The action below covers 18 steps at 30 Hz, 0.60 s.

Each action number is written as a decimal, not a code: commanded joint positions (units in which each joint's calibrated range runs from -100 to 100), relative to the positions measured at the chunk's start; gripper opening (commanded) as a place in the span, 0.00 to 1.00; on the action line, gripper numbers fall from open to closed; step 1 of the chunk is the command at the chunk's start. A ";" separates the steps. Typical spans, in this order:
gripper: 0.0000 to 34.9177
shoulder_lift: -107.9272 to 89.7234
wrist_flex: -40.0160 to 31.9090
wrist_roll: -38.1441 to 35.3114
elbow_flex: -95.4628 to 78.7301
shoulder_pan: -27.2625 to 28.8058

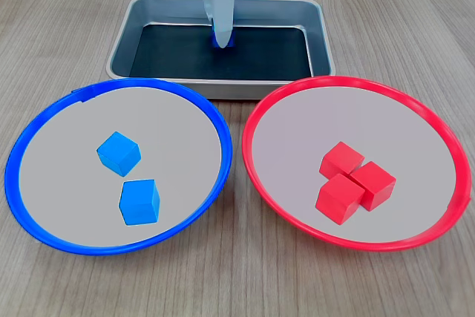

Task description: Move six blocks from tray to matching dishes

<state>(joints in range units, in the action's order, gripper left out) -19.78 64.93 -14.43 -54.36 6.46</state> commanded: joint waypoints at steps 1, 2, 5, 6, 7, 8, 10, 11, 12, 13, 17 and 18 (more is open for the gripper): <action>0.18 0.38 -2.40 0.49 -0.49 -0.39; 0.06 0.55 -2.98 0.49 -0.58 -0.58; 0.00 0.63 -2.98 0.39 2.06 -0.67; 0.00 0.72 -2.32 0.34 3.51 -0.67; 0.00 1.14 -0.67 0.49 7.15 -0.39; 0.00 1.48 0.57 0.73 10.52 -0.01; 0.00 2.68 2.14 1.47 17.35 1.12; 0.00 3.87 2.39 2.30 22.45 2.06; 0.00 5.32 2.39 3.27 27.73 3.00; 0.00 7.37 1.81 4.59 33.28 4.13; 0.00 19.82 -1.25 8.99 53.31 6.20; 0.00 23.23 -1.82 9.38 56.95 6.20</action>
<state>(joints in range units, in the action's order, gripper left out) -6.31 65.09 -7.84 -16.06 11.59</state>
